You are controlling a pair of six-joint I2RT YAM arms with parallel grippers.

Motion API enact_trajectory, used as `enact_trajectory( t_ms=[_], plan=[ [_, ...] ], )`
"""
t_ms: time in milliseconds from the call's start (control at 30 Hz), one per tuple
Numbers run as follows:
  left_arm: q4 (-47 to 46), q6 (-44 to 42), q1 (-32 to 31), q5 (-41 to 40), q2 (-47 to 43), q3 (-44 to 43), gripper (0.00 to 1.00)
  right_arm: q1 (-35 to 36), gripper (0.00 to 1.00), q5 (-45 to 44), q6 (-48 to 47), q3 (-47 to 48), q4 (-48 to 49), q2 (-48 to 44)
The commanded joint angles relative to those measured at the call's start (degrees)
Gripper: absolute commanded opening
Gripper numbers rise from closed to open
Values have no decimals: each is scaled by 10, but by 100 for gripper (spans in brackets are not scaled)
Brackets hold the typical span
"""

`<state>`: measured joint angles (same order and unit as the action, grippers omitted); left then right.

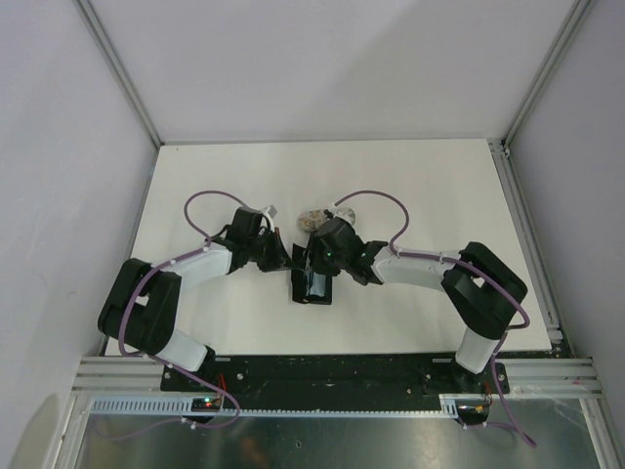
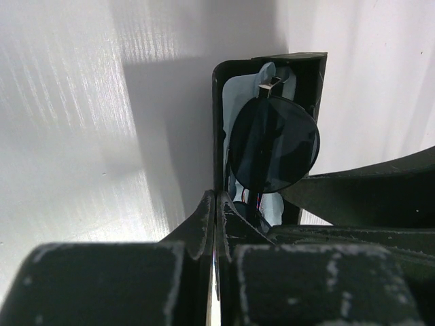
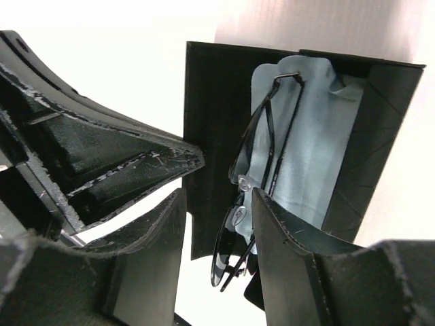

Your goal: Organize the sunglasses

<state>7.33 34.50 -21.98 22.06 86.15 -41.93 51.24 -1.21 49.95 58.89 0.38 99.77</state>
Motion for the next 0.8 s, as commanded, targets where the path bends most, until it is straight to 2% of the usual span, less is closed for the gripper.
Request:
enact_trajectory(
  t_ms=[0, 267, 367, 600, 767],
  plan=[
    [-28, -1, 3, 6, -2, 0, 0, -2, 47, -36, -7, 2, -26, -20],
    [-27, -2, 2, 10, -2, -6, 0, -3, 40, -38, -48, 2, -36, -53],
    [-28, -2, 3, 11, 0, -7, 0, -1, 39, -12, -66, 10, -34, -52],
    [-27, -3, 3, 11, 2, -6, 0, 26, 37, -21, -91, 60, -105, -29],
    [-27, -4, 3, 12, 3, -9, 0, 41, 19, -20, -99, 61, -111, -34]
  ],
)
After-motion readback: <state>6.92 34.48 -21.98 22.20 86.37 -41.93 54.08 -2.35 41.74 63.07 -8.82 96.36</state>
